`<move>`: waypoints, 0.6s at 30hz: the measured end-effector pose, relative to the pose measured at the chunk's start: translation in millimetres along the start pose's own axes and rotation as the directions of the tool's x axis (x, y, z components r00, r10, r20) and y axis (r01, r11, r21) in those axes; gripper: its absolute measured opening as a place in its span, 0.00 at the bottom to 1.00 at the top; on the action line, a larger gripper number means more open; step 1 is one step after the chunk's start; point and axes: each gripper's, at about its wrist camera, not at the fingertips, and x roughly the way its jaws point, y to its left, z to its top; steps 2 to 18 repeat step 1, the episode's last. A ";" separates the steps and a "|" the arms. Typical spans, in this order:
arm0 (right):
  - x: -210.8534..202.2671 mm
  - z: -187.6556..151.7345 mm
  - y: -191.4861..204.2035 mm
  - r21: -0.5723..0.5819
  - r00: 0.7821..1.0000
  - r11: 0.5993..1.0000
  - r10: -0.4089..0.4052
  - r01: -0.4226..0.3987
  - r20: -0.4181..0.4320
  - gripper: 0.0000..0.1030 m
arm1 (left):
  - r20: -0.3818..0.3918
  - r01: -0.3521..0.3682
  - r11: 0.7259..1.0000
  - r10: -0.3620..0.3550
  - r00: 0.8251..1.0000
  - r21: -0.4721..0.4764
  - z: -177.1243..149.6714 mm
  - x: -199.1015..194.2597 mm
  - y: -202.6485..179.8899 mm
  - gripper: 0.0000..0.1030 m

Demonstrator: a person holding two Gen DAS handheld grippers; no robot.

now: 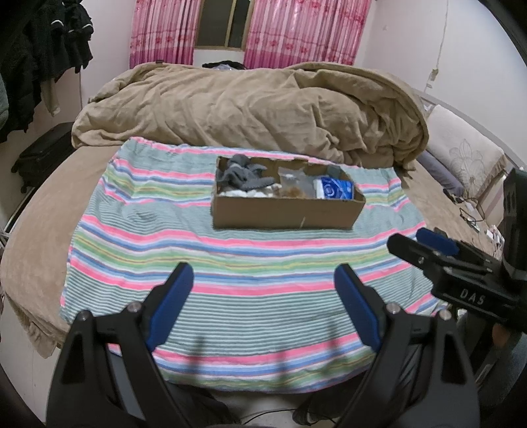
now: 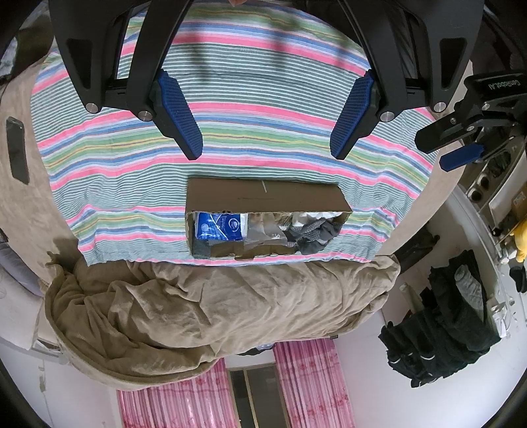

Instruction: Organize objects

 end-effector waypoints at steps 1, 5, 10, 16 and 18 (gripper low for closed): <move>0.9 -0.3 -0.2 0.001 1.000 1.000 0.000 0.000 -0.001 0.80 | -0.003 -0.004 1.000 0.004 1.000 0.002 -0.4 2.2 0.0 0.86; 0.9 -0.3 -0.2 0.001 1.000 1.000 0.000 0.000 -0.001 0.80 | -0.003 -0.004 1.000 0.004 1.000 0.002 -0.4 2.2 0.0 0.86; 0.9 -0.3 -0.2 0.001 1.000 1.000 0.000 0.000 -0.001 0.80 | -0.003 -0.004 1.000 0.004 1.000 0.002 -0.4 2.2 0.0 0.86; 0.9 -0.3 -0.2 0.001 1.000 1.000 0.000 0.000 -0.001 0.80 | -0.003 -0.004 1.000 0.004 1.000 0.002 -0.4 2.2 0.0 0.86; 0.9 -0.3 -0.2 0.001 1.000 1.000 0.000 0.000 -0.001 0.80 | -0.003 -0.004 1.000 0.004 1.000 0.002 -0.4 2.2 0.0 0.86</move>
